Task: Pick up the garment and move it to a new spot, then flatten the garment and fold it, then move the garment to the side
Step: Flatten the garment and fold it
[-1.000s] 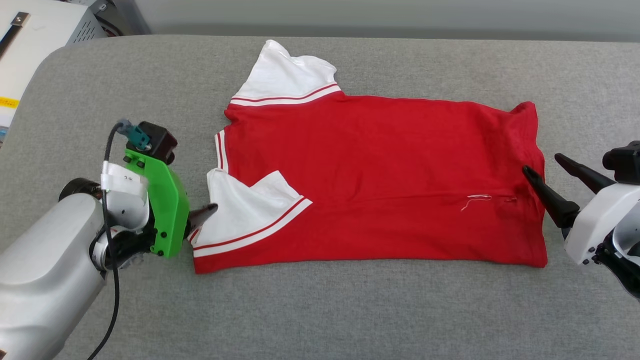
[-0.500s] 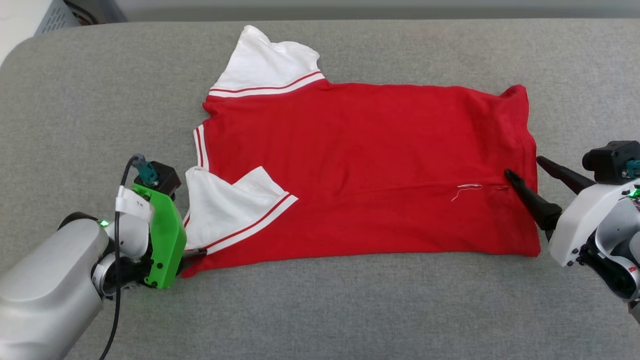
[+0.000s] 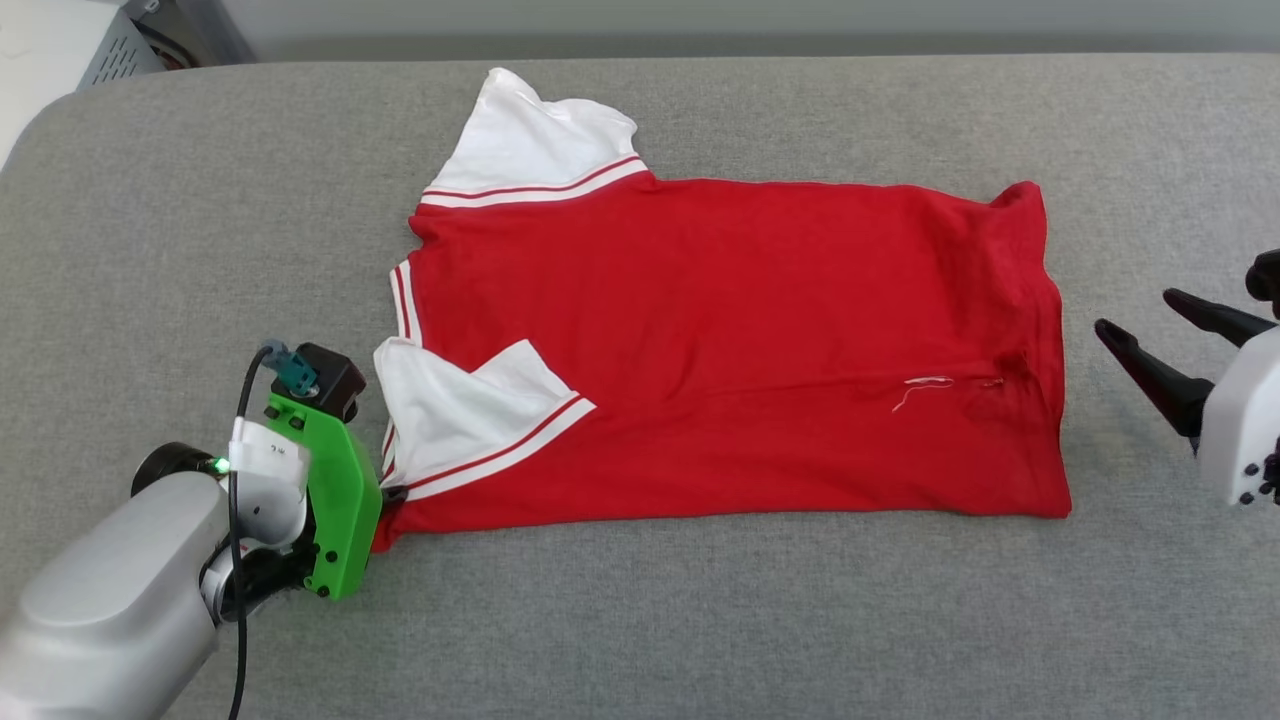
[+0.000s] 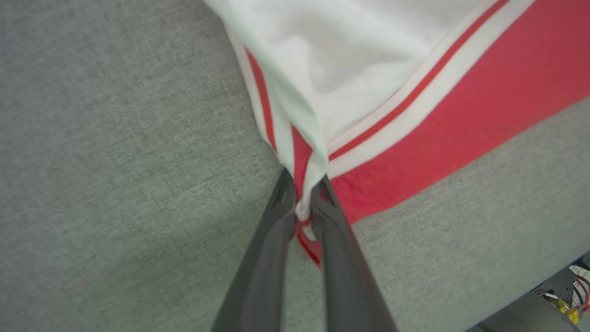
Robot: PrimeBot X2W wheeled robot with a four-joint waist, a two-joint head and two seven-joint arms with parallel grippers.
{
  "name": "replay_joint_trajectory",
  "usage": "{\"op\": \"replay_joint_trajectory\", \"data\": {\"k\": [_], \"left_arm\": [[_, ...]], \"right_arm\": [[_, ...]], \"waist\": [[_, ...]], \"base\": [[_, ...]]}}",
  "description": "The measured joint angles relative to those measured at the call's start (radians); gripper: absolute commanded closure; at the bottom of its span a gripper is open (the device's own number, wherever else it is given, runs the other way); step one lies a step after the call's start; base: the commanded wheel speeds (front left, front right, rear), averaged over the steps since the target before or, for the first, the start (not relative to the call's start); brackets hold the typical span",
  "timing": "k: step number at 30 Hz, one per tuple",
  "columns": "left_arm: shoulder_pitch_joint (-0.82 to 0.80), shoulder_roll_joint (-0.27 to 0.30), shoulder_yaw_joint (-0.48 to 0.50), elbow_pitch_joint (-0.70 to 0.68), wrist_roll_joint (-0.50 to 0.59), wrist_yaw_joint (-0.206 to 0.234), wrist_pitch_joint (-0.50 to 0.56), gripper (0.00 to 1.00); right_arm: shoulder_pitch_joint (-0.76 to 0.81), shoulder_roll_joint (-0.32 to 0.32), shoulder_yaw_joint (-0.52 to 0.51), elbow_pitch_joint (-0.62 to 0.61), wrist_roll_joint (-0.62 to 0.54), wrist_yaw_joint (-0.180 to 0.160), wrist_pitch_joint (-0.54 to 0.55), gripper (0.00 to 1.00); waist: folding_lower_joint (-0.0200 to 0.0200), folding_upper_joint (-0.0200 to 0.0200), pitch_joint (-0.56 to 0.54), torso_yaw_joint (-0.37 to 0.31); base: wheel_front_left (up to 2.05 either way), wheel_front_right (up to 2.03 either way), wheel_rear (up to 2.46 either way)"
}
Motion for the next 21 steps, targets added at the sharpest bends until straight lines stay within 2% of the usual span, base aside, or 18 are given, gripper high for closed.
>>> {"op": "replay_joint_trajectory", "data": {"k": [3, 4, 8, 13, 18, 21], "left_arm": [[0.013, 0.006, 0.0, -0.021, 0.0, 0.0, -0.037, 1.0], [0.02, 0.017, 0.001, -0.049, 0.005, 0.001, -0.063, 1.0], [0.021, 0.027, 0.004, -0.094, 0.017, 0.013, -0.077, 1.0], [0.02, 0.029, 0.001, -0.135, 0.033, 0.034, -0.077, 1.0], [0.019, 0.029, 0.0, -0.152, 0.04, 0.045, -0.082, 1.0], [0.019, 0.028, 0.0, -0.154, 0.04, 0.05, -0.086, 1.0]], "right_arm": [[0.001, -0.046, -0.007, -0.033, 0.045, 0.0, 0.115, 0.0], [0.004, -0.07, -0.002, -0.061, 0.074, 0.0, 0.23, 0.0], [0.024, -0.065, 0.013, -0.072, 0.085, 0.0, 0.326, 0.0], [0.041, -0.003, 0.032, -0.022, 0.071, 0.0, 0.363, 0.0], [0.048, 0.075, 0.063, 0.078, 0.04, 0.0, 0.359, 0.0], [0.051, 0.082, 0.077, 0.121, 0.038, -0.001, 0.349, 0.0]], "waist": [[0.0, 0.0, -0.014, 0.009], [0.0, 0.0, -0.02, 0.018], [0.0, 0.0, -0.014, 0.027], [0.0, 0.0, 0.006, 0.04], [0.0, -0.0001, 0.03, 0.05], [0.0, -0.0001, 0.039, 0.055]], "base": [[0.0, 0.0, 0.0], [0.0, 0.0, 0.0], [0.0, 0.0, 0.0], [0.0, 0.0, 0.0], [0.0, 0.0, 0.0], [0.0, 0.0, 0.0]]}}
